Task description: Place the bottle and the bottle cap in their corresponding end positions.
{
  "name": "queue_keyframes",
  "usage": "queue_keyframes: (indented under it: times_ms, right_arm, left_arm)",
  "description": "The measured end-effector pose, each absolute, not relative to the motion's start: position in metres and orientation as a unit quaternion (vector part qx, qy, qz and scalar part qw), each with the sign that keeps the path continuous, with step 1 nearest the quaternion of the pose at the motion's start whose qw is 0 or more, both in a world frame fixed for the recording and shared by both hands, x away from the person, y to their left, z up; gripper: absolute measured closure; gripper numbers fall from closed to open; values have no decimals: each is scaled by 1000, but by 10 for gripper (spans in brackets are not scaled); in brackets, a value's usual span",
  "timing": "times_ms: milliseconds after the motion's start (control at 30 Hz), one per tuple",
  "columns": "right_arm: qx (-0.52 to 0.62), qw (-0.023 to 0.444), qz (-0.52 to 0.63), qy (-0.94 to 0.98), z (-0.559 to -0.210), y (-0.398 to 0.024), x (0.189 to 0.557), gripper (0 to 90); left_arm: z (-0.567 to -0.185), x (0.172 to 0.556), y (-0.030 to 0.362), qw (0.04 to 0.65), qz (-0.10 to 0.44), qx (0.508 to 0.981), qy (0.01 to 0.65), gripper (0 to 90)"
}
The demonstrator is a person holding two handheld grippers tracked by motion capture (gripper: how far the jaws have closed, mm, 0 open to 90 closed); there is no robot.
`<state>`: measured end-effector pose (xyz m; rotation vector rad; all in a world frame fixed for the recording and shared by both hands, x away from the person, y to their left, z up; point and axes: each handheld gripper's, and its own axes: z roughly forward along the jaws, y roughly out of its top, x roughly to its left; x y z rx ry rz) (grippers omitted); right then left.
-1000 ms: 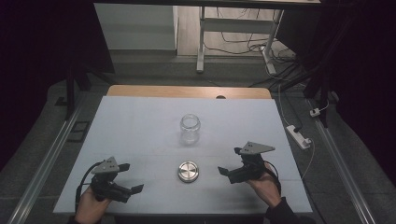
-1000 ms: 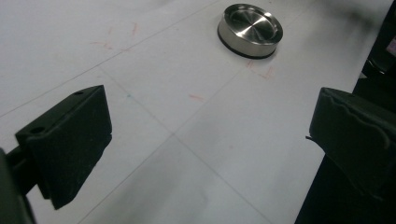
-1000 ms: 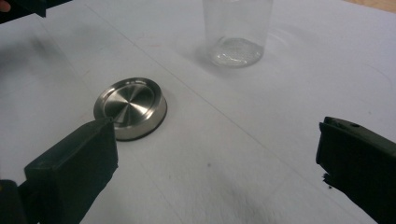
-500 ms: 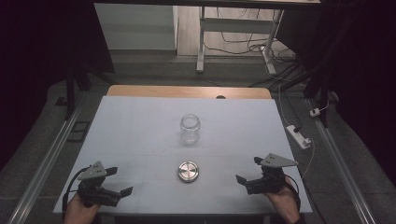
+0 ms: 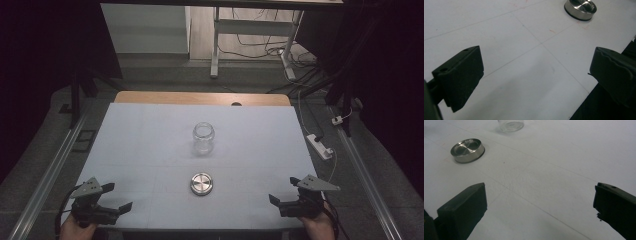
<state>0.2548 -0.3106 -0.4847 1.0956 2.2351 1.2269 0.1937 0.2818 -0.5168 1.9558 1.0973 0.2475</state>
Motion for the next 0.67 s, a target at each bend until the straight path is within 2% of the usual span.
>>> queue_keyframes:
  times_ms: [300,667]
  right_arm:
    - [404,185,410,797,-489,-320,243,0]
    - [417,176,395,799,-493,-326,238,0]
  left_arm:
    - [-522,187,283,399,101,791,451,0]
    - [-522,185,285,393,102,785,467,0]
